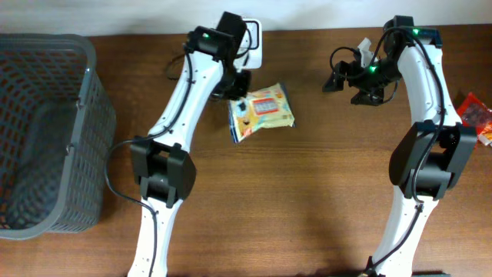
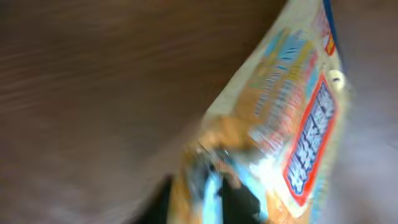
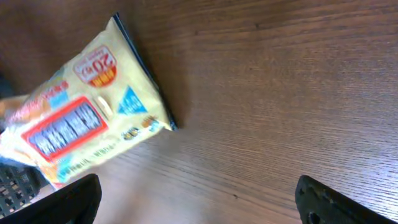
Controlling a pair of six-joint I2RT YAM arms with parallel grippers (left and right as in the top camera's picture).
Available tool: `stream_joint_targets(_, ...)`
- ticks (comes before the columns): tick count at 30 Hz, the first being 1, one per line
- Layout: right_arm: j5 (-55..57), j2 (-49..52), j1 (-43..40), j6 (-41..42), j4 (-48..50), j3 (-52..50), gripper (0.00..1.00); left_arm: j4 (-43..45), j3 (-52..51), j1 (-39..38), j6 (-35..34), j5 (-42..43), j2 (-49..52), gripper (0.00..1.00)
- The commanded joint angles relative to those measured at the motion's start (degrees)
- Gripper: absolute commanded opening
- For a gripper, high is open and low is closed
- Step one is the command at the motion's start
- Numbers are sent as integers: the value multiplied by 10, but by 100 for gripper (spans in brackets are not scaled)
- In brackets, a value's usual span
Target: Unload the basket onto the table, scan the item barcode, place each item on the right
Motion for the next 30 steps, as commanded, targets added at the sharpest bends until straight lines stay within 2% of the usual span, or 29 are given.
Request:
stream_joint_targets(1,3,1,3,-6,0,3,99,-17,21,3,-12,-125,-5,80)
stream_joint_targets(2,3,1,3,-6,0,3,99,-28,47,4,-12,-124,-5,93)
stream_joint_targets(3,3,1,3,-6,0,3,99,-34,69,5,-12,-125,-5,100)
stream_joint_targets(4,3,1,3,-6,0,3,99,-35,74,4,-12,-122,-5,95)
stream_joint_targets(5,3,1,3,-6,0,3,99,-35,72,2,-12,-98,-3,40)
stream_joint_targets(6,3,1,3,-6,0,3,99,-33,61,1,-22,-100,-3,17)
stream_joint_targets(7,3,1,3,-6,0,3,99,-35,53,1,-45,-101,-2,3)
stream_joint_targets(9,3,1,3,-6,0,3,99,-35,7,1,-75,-66,-2,0)
stream_joint_targets(11,3,1,3,-6,0,3,99,39,-81,-7,-72,35,-1,0)
stream_joint_targets(12,3,1,3,-6,0,3,99,84,-131,-16,-72,48,-1,0)
stream_joint_targets(13,3,1,3,-6,0,3,99,116,-164,-23,-72,42,-1,0)
stream_joint_targets(15,3,1,3,-6,0,3,99,170,-239,-31,-73,-68,-1,0)
stream_joint_targets(17,3,1,3,-6,0,3,99,149,-219,-23,-73,-111,-6,0)
stream_joint_targets(21,3,1,3,-6,0,3,99,-9,37,-2,-73,-110,-17,0)
stream_joint_targets(22,3,1,3,-6,0,3,99,-33,114,7,-73,-110,-17,9)
stream_joint_targets(23,3,1,3,-6,0,3,99,-35,142,16,-73,-111,-17,27)
stream_joint_targets(24,3,1,3,-6,0,3,99,-31,146,28,-73,-126,-16,81)
stream_joint_targets(25,-2,1,3,10,12,3,99,-31,141,36,-73,-139,-14,100)
stream_joint_targets(27,-2,1,3,42,52,3,98,-33,122,58,-73,-140,-12,99)
stream_joint_targets(29,-80,2,7,43,29,1,99,-33,97,80,-73,-139,-12,99)
stream_joint_targets(30,-79,2,22,40,28,-7,99,-33,93,82,-73,-140,-12,99)
